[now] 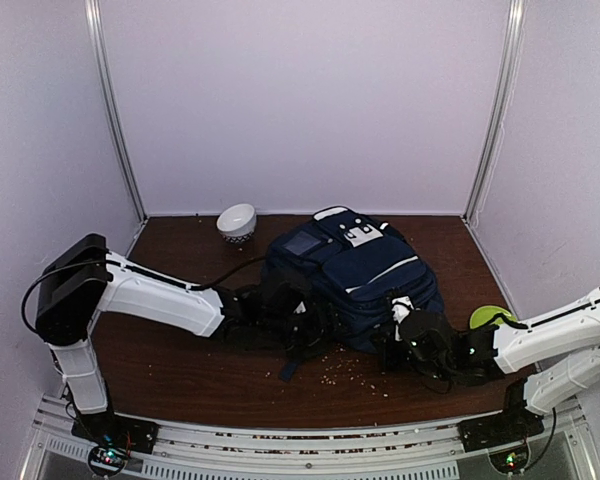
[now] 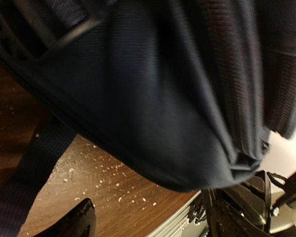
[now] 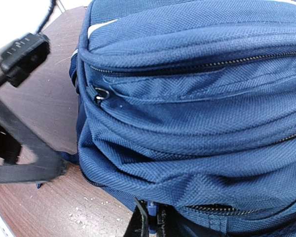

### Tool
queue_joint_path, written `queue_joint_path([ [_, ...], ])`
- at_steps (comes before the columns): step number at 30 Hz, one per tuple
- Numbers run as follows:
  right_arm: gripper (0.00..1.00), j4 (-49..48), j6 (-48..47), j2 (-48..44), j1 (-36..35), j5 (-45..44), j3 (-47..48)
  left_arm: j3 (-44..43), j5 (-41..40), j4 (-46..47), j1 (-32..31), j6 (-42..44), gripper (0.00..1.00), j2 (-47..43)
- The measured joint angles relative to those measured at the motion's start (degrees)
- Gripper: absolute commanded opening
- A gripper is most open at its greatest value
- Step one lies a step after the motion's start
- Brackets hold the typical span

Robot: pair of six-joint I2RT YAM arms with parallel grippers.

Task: Pack the student bag
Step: Zip the student bag at the center of the board.

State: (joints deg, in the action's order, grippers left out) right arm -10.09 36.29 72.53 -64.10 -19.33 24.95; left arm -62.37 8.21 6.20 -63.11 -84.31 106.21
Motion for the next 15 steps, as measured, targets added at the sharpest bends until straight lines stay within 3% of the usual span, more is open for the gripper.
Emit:
queue_joint_path([
  [15, 0.0, 0.1, -0.2, 0.0, -0.9, 0.2, 0.6, 1.2, -0.5, 3.7, 1.3, -0.8, 0.89, 1.9],
])
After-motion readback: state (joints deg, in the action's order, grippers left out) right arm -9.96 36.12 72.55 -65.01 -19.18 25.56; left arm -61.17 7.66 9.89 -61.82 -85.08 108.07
